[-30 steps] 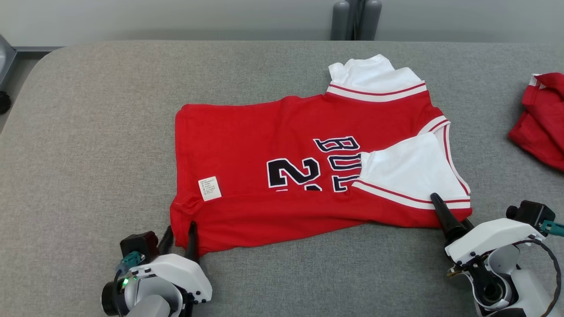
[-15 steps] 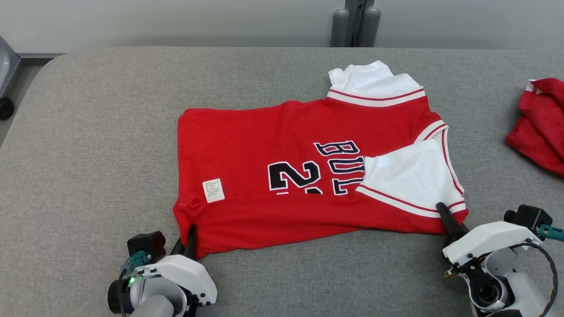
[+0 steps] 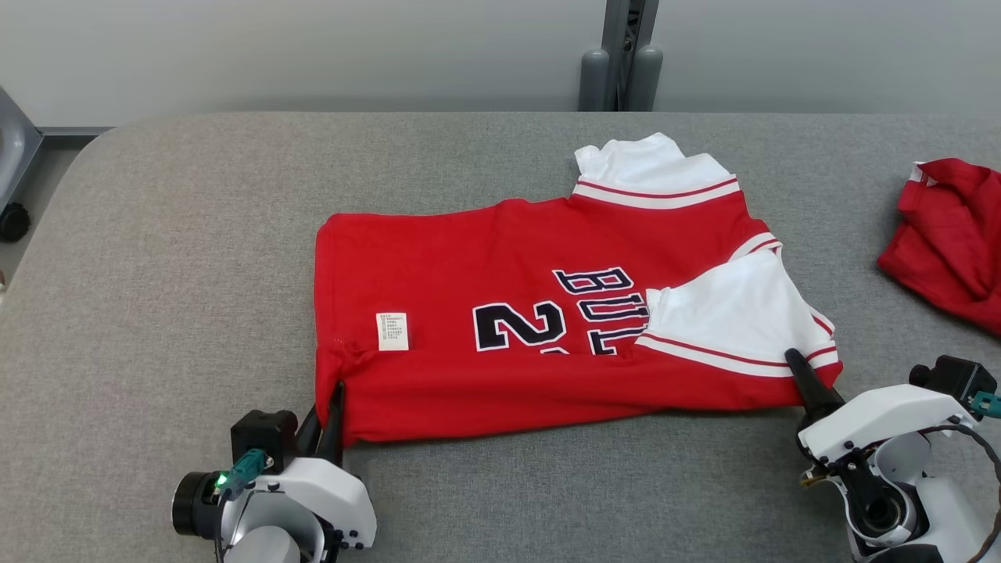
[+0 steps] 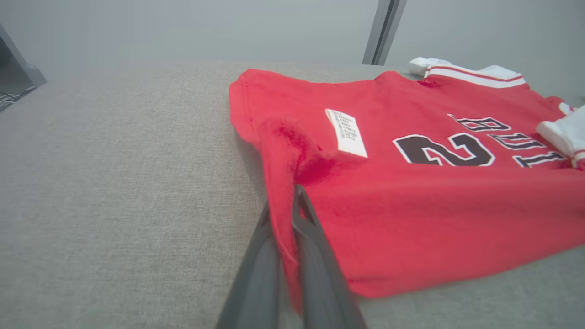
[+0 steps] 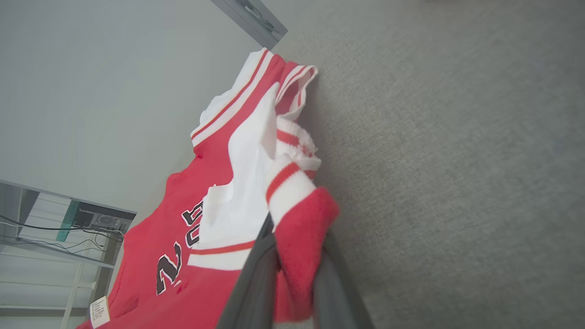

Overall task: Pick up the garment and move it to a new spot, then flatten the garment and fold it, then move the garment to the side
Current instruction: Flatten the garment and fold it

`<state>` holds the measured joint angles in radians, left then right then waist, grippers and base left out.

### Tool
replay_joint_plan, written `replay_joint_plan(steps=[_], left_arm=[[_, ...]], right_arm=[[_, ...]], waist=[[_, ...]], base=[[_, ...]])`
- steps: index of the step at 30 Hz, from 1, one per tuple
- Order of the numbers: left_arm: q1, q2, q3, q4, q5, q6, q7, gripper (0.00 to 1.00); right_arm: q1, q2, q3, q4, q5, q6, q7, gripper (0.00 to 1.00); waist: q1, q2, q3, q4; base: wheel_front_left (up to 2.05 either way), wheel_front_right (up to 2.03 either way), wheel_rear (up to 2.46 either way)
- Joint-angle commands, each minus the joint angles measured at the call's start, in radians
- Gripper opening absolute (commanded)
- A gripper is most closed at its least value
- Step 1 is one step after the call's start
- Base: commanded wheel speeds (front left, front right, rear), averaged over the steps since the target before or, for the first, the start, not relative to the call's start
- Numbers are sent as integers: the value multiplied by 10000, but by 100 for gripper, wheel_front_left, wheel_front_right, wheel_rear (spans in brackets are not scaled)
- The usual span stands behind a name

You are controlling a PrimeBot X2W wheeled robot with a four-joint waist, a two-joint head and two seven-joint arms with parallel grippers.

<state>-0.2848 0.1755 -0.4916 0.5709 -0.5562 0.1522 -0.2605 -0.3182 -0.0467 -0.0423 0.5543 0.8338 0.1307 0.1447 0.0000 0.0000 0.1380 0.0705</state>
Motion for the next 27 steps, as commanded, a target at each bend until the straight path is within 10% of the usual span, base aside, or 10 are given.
replay_joint_plan(steps=[1,27], left_arm=[[133,124,-39,-31,155,-44,-54,0],[730,1174,-1269,-665,816,-627,1195,0]], right_arm=[[-13,-84,-110,9,-3,3,91,0],[1792,-95,-1594,-1273,-973,3,2820,0]], waist=[[0,0,-42,-21],[0,0,-397,25]], base=[[0,0,0],[0,0,0]])
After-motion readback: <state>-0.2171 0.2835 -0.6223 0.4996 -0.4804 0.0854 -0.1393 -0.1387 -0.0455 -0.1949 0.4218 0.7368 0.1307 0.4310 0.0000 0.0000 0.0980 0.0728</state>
